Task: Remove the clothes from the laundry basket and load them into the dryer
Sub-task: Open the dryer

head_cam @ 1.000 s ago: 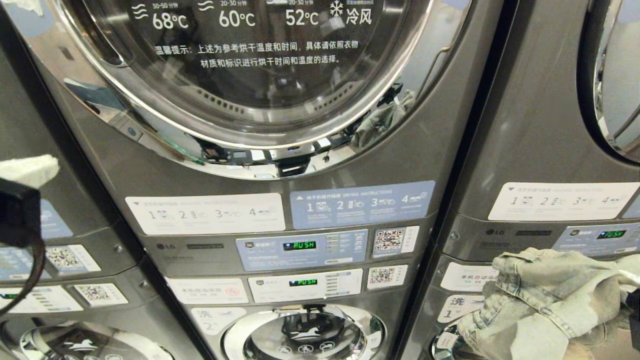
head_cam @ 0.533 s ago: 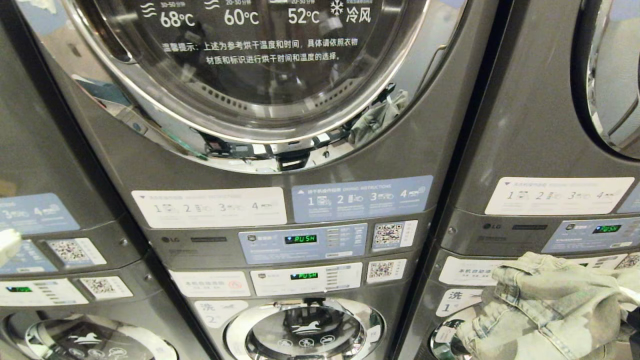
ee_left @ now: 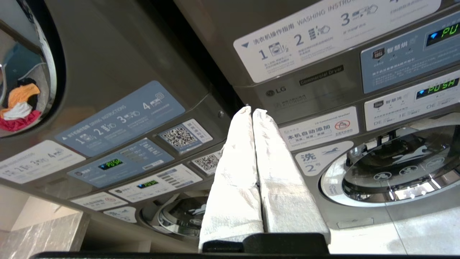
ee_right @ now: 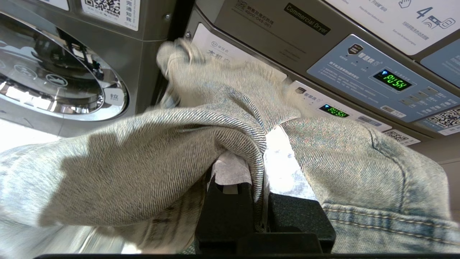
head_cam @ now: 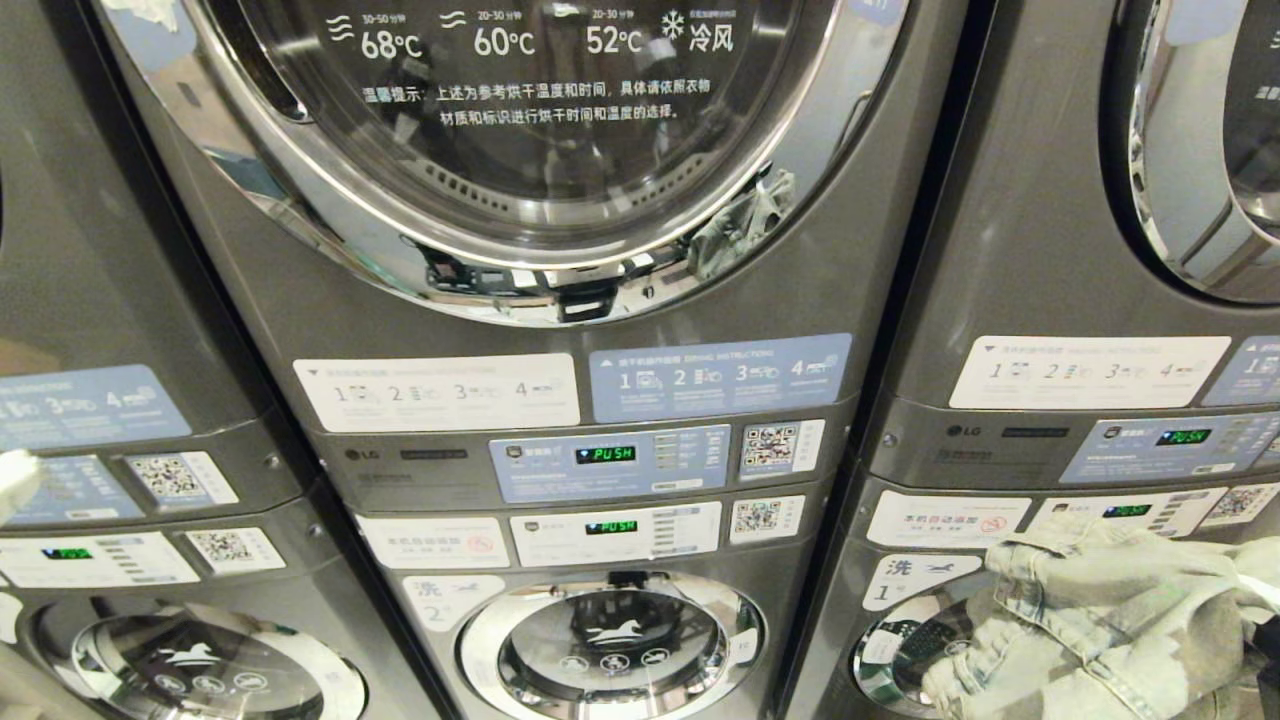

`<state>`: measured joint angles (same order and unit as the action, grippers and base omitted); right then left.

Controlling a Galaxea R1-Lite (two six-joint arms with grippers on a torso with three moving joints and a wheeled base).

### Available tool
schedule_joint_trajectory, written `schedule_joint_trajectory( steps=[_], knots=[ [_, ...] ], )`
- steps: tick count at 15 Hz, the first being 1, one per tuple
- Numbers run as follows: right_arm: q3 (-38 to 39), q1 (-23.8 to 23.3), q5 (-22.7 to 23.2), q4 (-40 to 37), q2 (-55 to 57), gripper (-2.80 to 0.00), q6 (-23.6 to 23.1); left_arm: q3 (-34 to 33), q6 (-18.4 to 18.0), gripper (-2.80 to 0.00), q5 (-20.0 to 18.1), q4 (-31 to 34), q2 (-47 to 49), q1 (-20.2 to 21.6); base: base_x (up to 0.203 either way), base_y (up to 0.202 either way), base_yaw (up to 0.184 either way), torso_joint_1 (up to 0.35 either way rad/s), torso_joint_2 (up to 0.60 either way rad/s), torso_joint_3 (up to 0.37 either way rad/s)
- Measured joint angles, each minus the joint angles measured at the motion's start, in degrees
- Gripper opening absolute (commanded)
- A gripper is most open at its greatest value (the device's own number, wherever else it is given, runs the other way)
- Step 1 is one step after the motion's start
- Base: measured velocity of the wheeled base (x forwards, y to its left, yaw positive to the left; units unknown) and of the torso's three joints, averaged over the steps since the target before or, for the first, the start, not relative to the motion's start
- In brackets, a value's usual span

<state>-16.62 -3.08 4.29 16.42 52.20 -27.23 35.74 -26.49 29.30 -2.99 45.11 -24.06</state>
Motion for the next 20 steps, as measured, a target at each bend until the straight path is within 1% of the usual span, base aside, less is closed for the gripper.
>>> schedule_joint_trajectory(
  steps=[2,4,6,7,8,10,12,14,17,20],
  knots=[
    [0.02,0.02,0.00,0.02,0.15,-2.80,0.01,4.76,0.00,-2.80,-1.37,-0.74,3.86,-0.02,0.000,0.000,0.000,0.000,0.00,0.000],
    [-0.15,0.02,0.00,0.02,0.30,-2.80,0.06,13.55,-0.92,-2.80,-2.93,-1.54,10.03,-0.11,0.000,0.000,0.000,0.000,0.00,0.000],
    [-0.50,0.02,-0.18,0.35,0.48,-2.80,0.17,24.31,-3.96,-2.80,-2.42,-1.92,16.73,-1.03,0.000,0.000,0.000,0.000,0.00,0.000],
    [-0.63,0.02,-0.70,0.35,0.55,-2.80,0.27,29.85,-6.07,-2.80,-0.72,-1.99,20.09,-2.34,0.000,0.000,0.000,0.000,0.00,0.000],
    [-0.74,0.02,-1.34,0.41,0.61,-2.80,0.39,34.55,-8.06,-2.80,1.90,-1.96,22.94,-4.68,0.000,0.000,0.000,0.000,0.00,0.000],
    [-0.80,0.02,-2.22,0.70,0.61,-2.80,1.18,42.60,-11.13,-2.80,10.23,-1.74,28.09,-12.44,0.000,0.000,0.000,0.000,0.00,0.000],
    [-0.40,0.09,-2.89,1.82,0.66,-2.80,1.67,48.65,-12.27,-2.80,18.07,-1.63,31.82,-18.29,0.000,0.000,0.000,0.000,0.00,0.000],
    [-0.16,0.09,-2.97,2.11,0.66,-2.80,1.68,53.47,-13.04,-2.80,23.40,-1.10,34.52,-20.42,0.000,0.000,0.000,0.000,0.00,0.000],
    [-0.16,0.09,-3.00,2.10,0.72,-2.80,1.68,56.32,-16.48,-2.80,30.88,-1.52,36.42,-21.16,0.000,0.000,0.000,0.000,0.00,0.000],
    [-0.05,0.11,-3.00,2.34,0.78,-2.80,1.58,56.70,-16.68,-2.80,31.62,-1.45,36.66,-21.27,0.000,0.000,0.000,0.000,0.00,0.000]
  ],
)
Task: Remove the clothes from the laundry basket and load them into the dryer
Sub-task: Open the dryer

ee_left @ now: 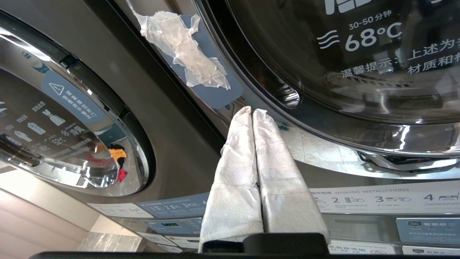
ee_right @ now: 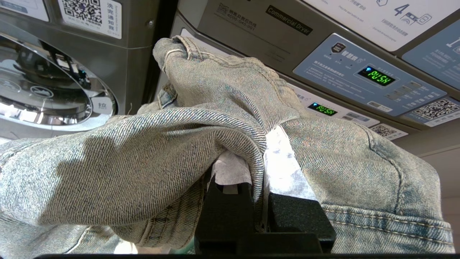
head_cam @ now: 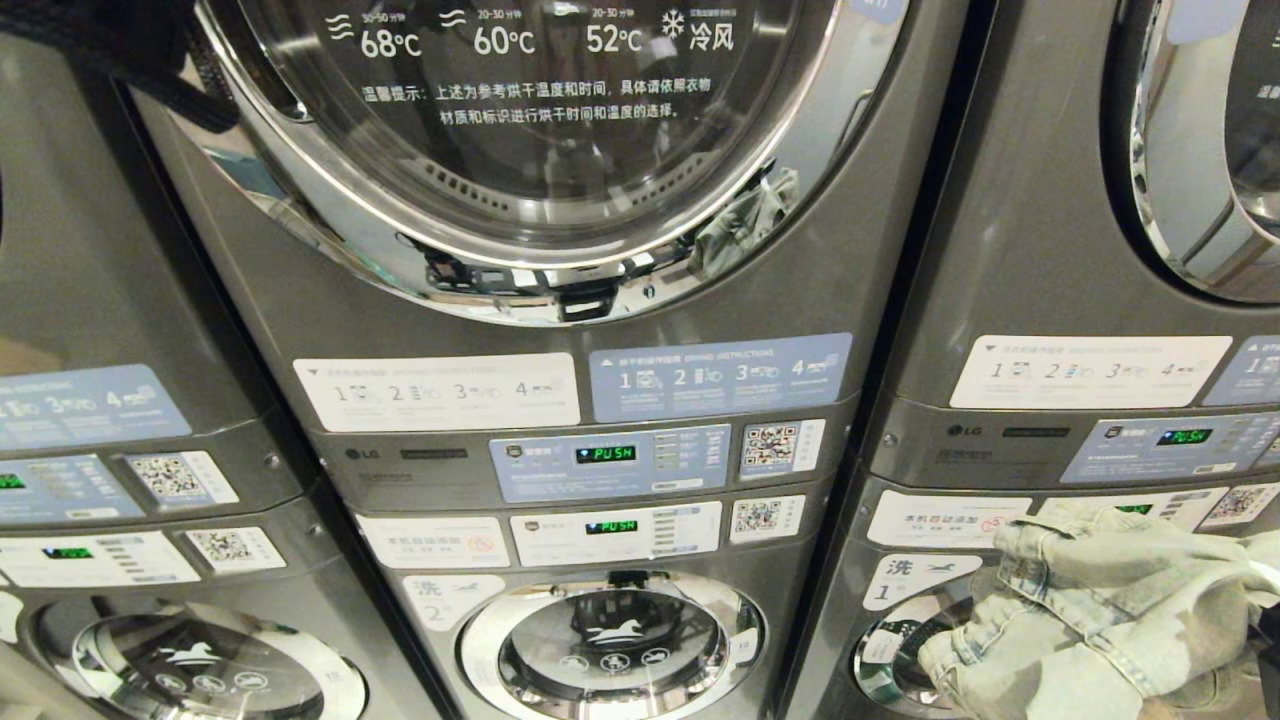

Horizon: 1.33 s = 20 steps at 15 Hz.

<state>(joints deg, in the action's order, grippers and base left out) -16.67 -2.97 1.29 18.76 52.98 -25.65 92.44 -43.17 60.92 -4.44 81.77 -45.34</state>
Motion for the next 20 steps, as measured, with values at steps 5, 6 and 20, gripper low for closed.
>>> schedule_joint_trajectory(
  steps=[5,6,20],
  knots=[
    [0.41,0.04,0.07,0.10,0.29,-2.80,0.01,-1.28,0.06,-2.80,0.05,0.34,-0.02,0.06,0.000,0.000,0.000,0.000,0.00,0.000],
    [0.50,0.06,0.05,0.09,0.31,-2.80,0.03,-1.96,0.12,-2.80,-0.04,0.11,-0.05,0.06,0.000,0.000,0.000,0.000,0.00,0.000],
    [1.78,1.29,-0.99,0.11,0.33,-2.80,0.10,-6.17,5.18,-2.80,-10.32,-11.60,-5.68,-0.09,0.000,0.000,0.000,0.000,0.00,0.000]
  ],
)
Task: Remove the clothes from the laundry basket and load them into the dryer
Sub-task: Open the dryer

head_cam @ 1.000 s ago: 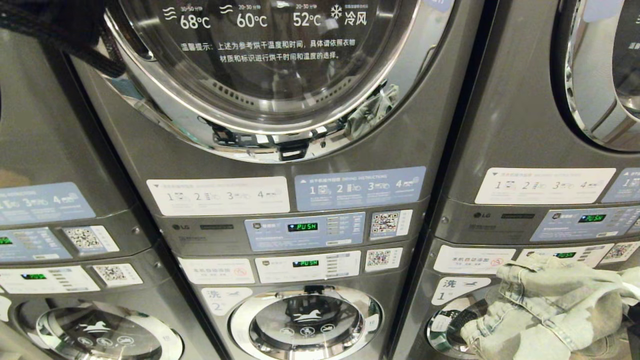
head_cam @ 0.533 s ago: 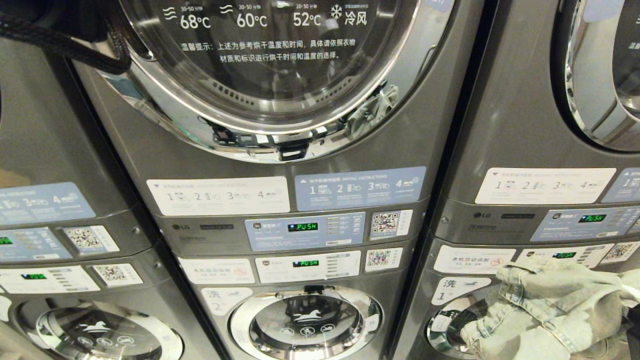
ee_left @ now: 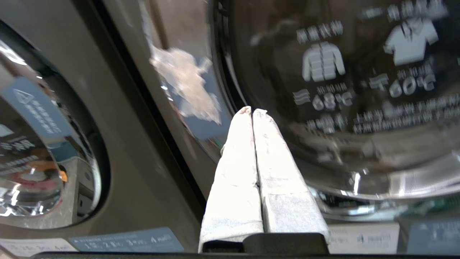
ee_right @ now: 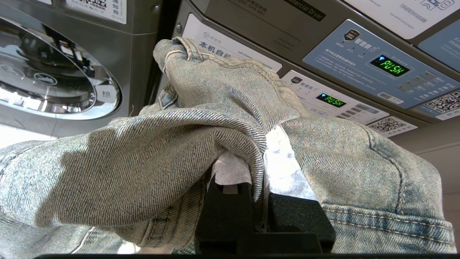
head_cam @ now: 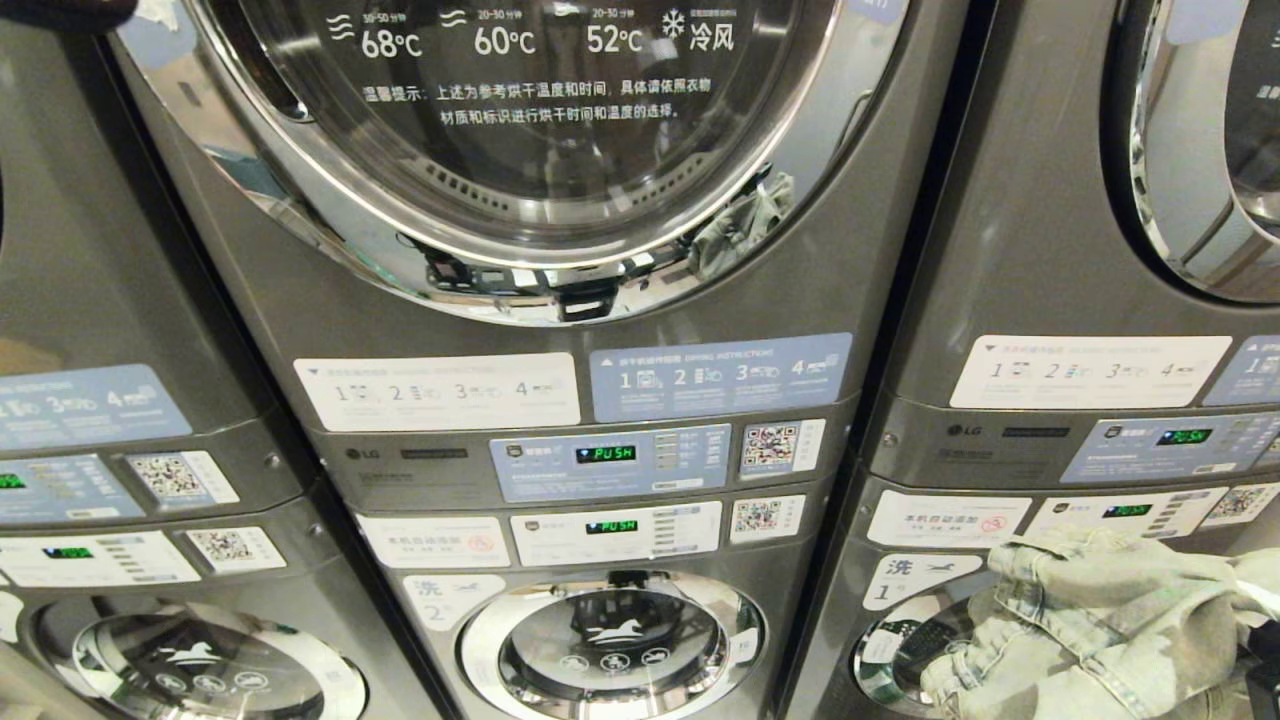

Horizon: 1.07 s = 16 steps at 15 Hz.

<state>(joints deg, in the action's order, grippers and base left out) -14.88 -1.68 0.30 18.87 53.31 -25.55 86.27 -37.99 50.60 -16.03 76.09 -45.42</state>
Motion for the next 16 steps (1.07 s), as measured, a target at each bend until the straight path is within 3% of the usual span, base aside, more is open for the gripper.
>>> schedule_joint_trajectory(
  steps=[4,6,8,10,16],
  knots=[
    [0.10,0.04,0.00,0.01,0.00,-2.80,0.01,-0.15,-3.43,-2.80,0.60,-3.70,-0.14,-0.06,0.000,0.000,0.000,0.000,0.00,0.000],
    [0.33,0.04,0.00,0.05,0.00,-2.80,0.03,-0.15,-4.34,-2.80,2.92,-3.53,-0.02,0.02,0.000,0.000,0.000,0.000,0.00,0.000],
    [0.45,0.04,0.00,0.06,0.00,-2.80,0.04,-0.15,-9.96,-2.80,8.55,-3.28,0.20,0.04,0.000,0.000,0.000,0.000,0.00,0.000],
    [0.48,0.01,0.00,0.06,0.05,-2.80,0.04,-1.40,-15.57,-2.80,11.46,-3.62,0.38,0.29,0.000,0.000,0.000,0.000,0.00,0.000],
    [0.59,-0.07,-0.06,1.11,0.16,-2.80,0.06,-1.19,-16.03,-2.80,14.86,-4.91,1.72,0.80,0.000,0.000,0.000,0.000,0.00,0.000]
  ],
)
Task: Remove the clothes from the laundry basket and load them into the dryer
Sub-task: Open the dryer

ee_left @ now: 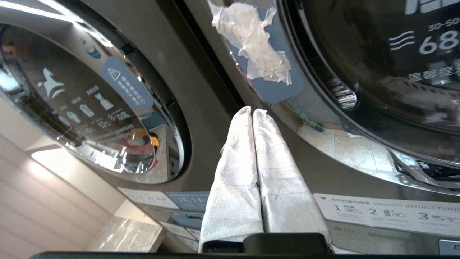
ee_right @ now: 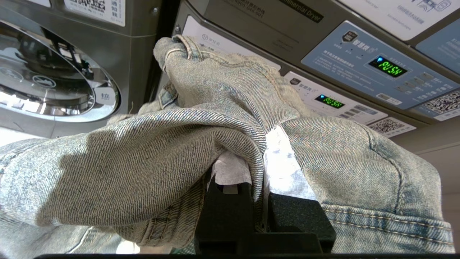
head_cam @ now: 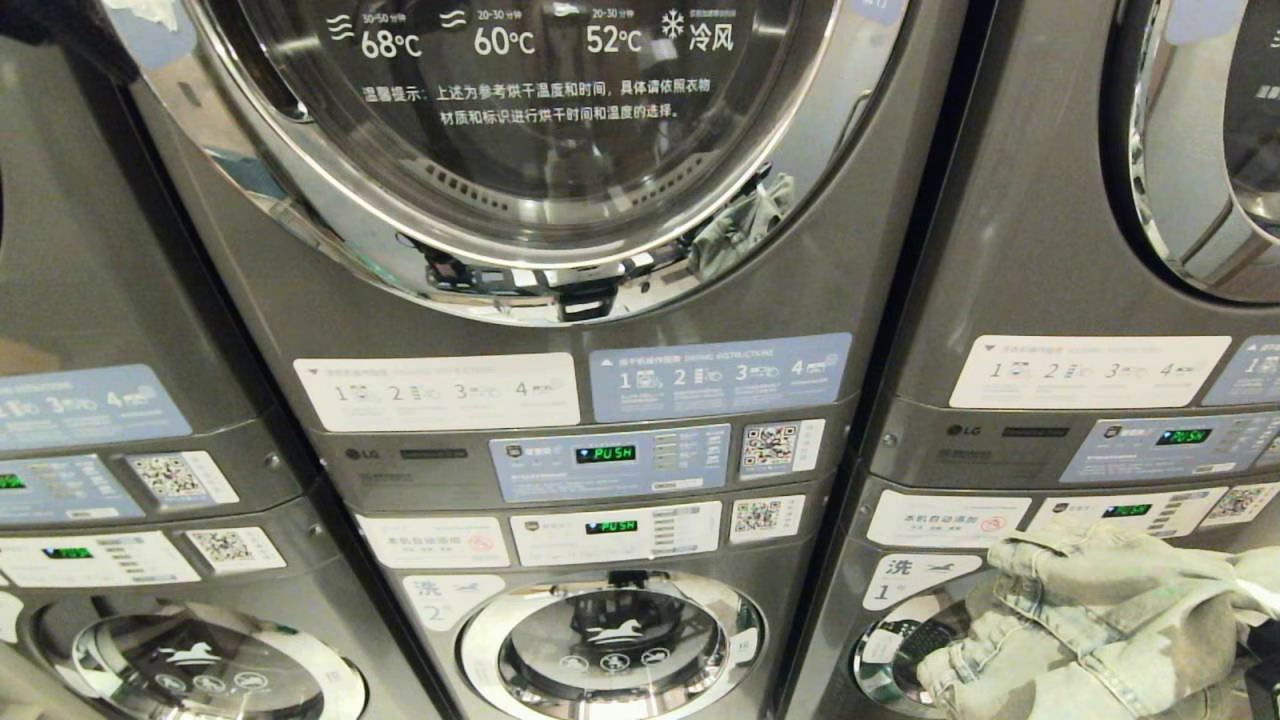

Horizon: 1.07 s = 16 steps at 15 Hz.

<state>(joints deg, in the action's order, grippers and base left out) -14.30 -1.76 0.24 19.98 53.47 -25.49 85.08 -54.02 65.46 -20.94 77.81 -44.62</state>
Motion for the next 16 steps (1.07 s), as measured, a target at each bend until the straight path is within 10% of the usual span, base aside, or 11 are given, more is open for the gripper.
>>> schedule_joint_trajectory(
  steps=[9,10,16],
  knots=[
    [0.02,0.09,-0.15,1.78,0.26,-2.80,0.45,1.22,0.07,-2.80,1.36,-1.13,1.35,0.13,0.000,0.000,0.000,0.000,0.00,0.000],
    [0.10,0.09,-0.22,1.87,0.26,-2.80,0.57,1.16,0.07,0.00,1.96,-1.13,1.45,0.11,0.000,0.000,0.000,0.000,0.00,0.000],
    [0.27,-0.07,-0.38,1.84,0.26,-2.80,1.48,-2.72,2.10,0.00,2.29,-4.87,3.09,1.19,0.000,0.000,0.000,0.000,0.00,0.000]
  ],
)
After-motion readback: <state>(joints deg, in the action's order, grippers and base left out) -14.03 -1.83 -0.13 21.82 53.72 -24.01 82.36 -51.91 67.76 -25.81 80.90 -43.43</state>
